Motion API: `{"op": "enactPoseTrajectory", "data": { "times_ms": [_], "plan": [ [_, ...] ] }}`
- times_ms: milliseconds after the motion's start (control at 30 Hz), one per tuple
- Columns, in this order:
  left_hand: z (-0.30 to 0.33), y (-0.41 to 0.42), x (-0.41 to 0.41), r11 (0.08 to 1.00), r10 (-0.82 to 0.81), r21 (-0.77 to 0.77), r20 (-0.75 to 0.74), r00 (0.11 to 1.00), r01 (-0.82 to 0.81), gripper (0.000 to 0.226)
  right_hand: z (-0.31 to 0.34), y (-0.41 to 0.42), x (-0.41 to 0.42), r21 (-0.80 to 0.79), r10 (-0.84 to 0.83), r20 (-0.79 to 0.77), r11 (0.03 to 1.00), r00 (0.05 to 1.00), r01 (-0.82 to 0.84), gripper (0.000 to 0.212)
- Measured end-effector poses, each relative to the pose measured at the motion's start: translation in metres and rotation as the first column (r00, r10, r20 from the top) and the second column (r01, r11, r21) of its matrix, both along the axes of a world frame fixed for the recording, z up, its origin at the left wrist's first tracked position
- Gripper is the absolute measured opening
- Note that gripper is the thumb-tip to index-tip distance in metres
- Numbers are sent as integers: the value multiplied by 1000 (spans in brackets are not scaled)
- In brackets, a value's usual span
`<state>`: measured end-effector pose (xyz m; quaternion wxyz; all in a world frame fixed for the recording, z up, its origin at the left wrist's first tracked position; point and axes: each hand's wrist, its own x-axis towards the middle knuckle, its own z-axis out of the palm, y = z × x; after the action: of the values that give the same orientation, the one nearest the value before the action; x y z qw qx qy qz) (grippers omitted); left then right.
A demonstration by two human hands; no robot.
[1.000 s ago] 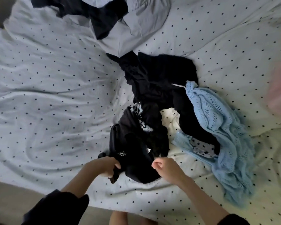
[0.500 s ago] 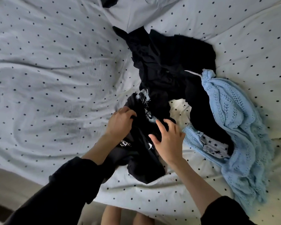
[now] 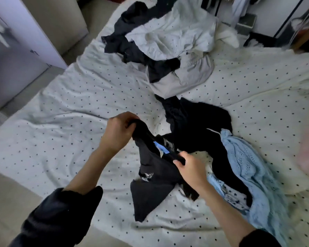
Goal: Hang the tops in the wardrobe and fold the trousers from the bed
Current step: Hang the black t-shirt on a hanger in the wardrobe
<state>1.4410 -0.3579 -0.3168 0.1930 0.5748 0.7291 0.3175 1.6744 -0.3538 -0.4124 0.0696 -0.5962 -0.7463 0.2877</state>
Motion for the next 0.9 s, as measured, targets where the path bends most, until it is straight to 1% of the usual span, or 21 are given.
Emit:
{"op": "enactPoseTrajectory", "data": {
  "times_ms": [67,133,200,233,300,400,467,500,600,667,700,800,900],
  "plan": [
    [25,-8,-24,998,60,33,-36,998,-59,25,26,11,-7,130,66,87,988,994,-77,26],
    [58,-27,-57,992,109,76,-77,991,-104,26,63,18,-30,251,128,164,953,978,-167,25],
    [88,-47,-90,985,139,116,-119,983,-125,25,95,24,-62,276,171,197,935,966,-221,22],
    [98,-52,-101,982,151,138,-137,979,-132,25,109,27,-73,261,178,202,938,963,-228,22],
    [129,-79,-142,959,219,221,-170,961,-179,23,146,24,-112,284,194,153,930,969,-231,21],
    [166,-135,-217,913,336,304,-177,925,-273,21,199,7,-186,378,250,13,895,968,-236,18],
    [182,-157,-252,902,359,319,-176,917,-292,19,230,-3,-226,430,301,-44,867,953,-254,14],
    [199,-183,-287,885,390,348,-190,901,-309,19,247,-16,-271,469,349,-66,838,935,-280,13],
    [230,-233,-362,853,468,377,-252,847,-360,24,287,-45,-368,525,419,-132,798,898,-294,11],
    [243,-261,-401,853,492,362,-312,813,-377,29,309,-57,-419,564,448,-184,777,875,-280,10],
    [247,-277,-420,850,504,357,-334,796,-388,30,318,-63,-444,578,469,-189,763,863,-288,10],
    [259,-322,-477,812,573,349,-328,751,-468,28,344,-82,-523,642,576,-182,683,797,-347,15],
    [269,-351,-528,739,665,398,-294,687,-544,25,365,-98,-600,680,646,-194,631,739,-373,16]
  ]
}}
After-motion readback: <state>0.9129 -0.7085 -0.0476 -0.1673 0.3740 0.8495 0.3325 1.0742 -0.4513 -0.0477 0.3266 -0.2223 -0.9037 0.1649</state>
